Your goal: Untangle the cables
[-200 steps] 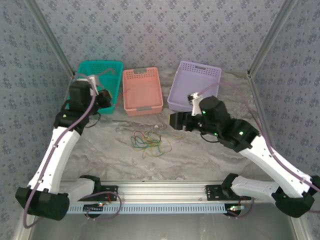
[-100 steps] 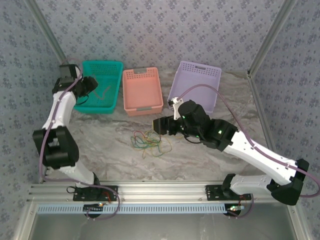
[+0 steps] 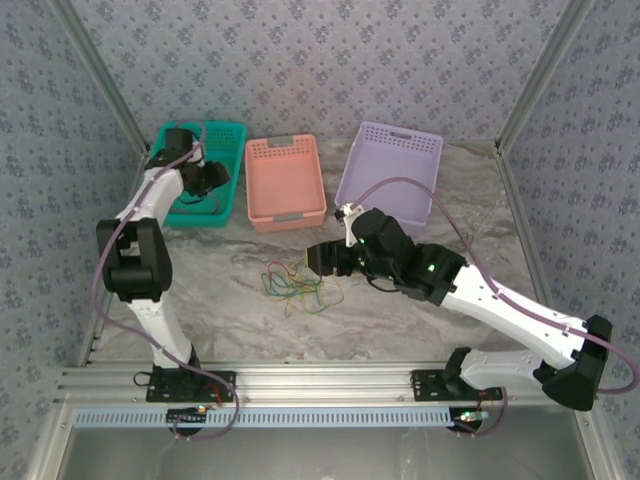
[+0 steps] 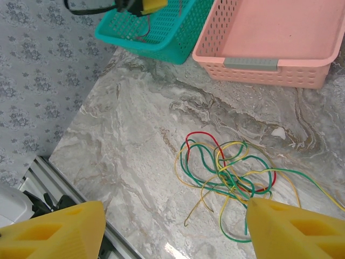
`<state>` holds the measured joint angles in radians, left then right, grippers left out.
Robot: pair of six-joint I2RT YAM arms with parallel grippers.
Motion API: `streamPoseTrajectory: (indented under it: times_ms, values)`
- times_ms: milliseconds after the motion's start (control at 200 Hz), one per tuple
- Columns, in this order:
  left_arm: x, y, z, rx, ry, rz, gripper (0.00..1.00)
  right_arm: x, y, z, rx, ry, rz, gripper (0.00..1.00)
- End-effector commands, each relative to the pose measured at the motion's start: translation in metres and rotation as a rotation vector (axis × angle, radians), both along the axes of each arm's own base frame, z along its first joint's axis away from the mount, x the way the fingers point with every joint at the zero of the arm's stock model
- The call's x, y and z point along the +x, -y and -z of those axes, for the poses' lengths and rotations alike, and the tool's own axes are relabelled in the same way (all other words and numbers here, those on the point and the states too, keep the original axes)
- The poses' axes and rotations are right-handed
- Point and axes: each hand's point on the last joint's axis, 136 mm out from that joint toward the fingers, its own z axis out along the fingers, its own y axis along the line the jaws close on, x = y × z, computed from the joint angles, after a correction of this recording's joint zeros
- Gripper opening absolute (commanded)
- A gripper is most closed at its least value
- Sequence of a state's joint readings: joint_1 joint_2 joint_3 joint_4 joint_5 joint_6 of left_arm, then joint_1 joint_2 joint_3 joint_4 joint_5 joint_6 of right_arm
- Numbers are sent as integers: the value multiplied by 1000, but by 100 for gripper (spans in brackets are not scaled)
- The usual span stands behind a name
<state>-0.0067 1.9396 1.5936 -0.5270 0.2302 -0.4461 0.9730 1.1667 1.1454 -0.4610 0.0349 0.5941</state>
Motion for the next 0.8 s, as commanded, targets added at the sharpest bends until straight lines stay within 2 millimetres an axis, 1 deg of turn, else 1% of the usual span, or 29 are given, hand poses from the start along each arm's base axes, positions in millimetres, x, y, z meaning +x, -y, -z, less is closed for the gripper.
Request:
streamPoseTrajectory:
  times_ms: [0,120,215,315,405,475,580,694,799]
  values:
    - [-2,-2,18,72,-64,10,41,2,9,0,8,5,33,72]
    - [-2,-11,25,110,-88,-20,38,2,16,4,5,-1,45,72]
    - [0,-5,29,90,-90,5,37,3,18,6,9,-7,50,72]
    - [0,13,32,14,-83,68,35,5,17,10,10,-16,52,72]
    - [0,28,29,-31,-68,120,31,6,15,12,11,-20,50,72]
    - [-1,45,25,-70,-60,178,30,7,14,14,9,-24,51,72]
    - [-6,67,20,-74,-47,248,28,8,14,15,7,-28,51,72]
    - [-13,89,22,-86,-53,301,26,8,15,16,7,-28,55,72]
    - [-20,109,25,-65,-42,354,25,10,20,20,-11,-32,71,72]
